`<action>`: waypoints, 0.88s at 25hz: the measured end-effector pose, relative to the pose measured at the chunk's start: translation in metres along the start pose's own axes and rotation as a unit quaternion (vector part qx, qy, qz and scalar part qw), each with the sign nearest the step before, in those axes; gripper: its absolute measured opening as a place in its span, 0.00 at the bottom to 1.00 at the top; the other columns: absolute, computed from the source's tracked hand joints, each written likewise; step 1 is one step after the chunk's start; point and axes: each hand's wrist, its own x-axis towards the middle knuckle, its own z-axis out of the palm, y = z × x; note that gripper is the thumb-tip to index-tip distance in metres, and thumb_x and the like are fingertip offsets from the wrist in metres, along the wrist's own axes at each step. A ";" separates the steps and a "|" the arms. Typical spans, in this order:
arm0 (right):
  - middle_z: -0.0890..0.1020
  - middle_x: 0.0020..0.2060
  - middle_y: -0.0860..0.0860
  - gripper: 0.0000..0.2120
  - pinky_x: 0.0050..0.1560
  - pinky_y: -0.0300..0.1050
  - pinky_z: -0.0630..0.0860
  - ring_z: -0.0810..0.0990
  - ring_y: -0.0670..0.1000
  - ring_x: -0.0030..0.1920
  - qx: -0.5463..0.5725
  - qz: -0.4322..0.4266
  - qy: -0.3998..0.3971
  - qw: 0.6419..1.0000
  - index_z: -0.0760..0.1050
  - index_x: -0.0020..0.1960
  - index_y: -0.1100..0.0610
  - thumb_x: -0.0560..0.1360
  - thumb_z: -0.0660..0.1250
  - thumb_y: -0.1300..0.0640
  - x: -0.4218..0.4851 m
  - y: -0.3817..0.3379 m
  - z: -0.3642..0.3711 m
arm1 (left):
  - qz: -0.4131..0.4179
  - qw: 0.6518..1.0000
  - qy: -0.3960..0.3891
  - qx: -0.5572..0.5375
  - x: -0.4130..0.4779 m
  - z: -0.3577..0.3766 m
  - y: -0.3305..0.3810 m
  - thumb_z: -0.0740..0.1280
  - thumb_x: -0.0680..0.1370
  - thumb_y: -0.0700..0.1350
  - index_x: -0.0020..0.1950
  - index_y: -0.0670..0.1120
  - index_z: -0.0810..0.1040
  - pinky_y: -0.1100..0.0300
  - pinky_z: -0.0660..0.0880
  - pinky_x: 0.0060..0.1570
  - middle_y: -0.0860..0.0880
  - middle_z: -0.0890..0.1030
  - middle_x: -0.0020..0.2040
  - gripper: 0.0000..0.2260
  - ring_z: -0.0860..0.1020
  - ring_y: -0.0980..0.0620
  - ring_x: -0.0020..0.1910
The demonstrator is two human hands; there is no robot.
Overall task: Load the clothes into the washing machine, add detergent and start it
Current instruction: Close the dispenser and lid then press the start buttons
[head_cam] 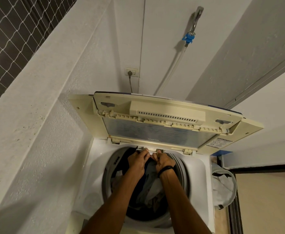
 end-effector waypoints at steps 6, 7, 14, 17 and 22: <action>0.83 0.49 0.60 0.07 0.62 0.56 0.77 0.81 0.60 0.58 0.022 0.003 -0.001 1.000 0.77 0.51 0.70 0.79 0.62 0.68 -0.003 -0.003 0.001 | 0.003 1.000 -0.012 0.017 0.004 -0.002 0.001 0.71 0.74 0.33 0.54 0.34 0.80 0.64 0.81 0.40 0.40 0.83 0.48 0.09 0.83 0.48 0.46; 0.82 0.54 0.61 0.10 0.64 0.55 0.76 0.80 0.62 0.61 0.022 0.003 -0.003 1.000 0.75 0.57 0.72 0.80 0.60 0.67 -0.004 -0.002 0.001 | 0.003 1.000 -0.013 0.020 0.004 -0.003 0.001 0.71 0.75 0.34 0.55 0.34 0.80 0.64 0.81 0.41 0.40 0.83 0.49 0.10 0.83 0.48 0.47; 0.78 0.63 0.63 0.15 0.65 0.52 0.75 0.76 0.61 0.66 0.002 0.015 -0.033 0.999 0.71 0.65 0.71 0.80 0.59 0.66 -0.006 -0.007 0.002 | 0.000 1.000 -0.007 0.010 0.005 -0.005 -0.001 0.72 0.74 0.34 0.54 0.34 0.80 0.62 0.82 0.43 0.40 0.83 0.46 0.10 0.83 0.47 0.45; 0.83 0.46 0.60 0.12 0.53 0.49 0.80 0.83 0.56 0.49 -0.013 0.014 -0.026 0.999 0.74 0.60 0.73 0.78 0.61 0.69 -0.003 -0.008 0.001 | 0.002 1.000 -0.001 -0.008 0.004 -0.002 -0.002 0.72 0.74 0.33 0.53 0.34 0.80 0.63 0.82 0.41 0.40 0.83 0.46 0.09 0.83 0.48 0.45; 0.79 0.56 0.60 0.16 0.42 0.42 0.81 0.82 0.53 0.49 -0.012 -0.007 -0.075 0.997 0.68 0.67 0.71 0.81 0.59 0.67 -0.003 -0.011 -0.008 | 0.010 1.000 -0.002 -0.018 0.005 0.002 -0.003 0.71 0.75 0.32 0.56 0.32 0.78 0.63 0.82 0.41 0.39 0.82 0.49 0.10 0.82 0.47 0.47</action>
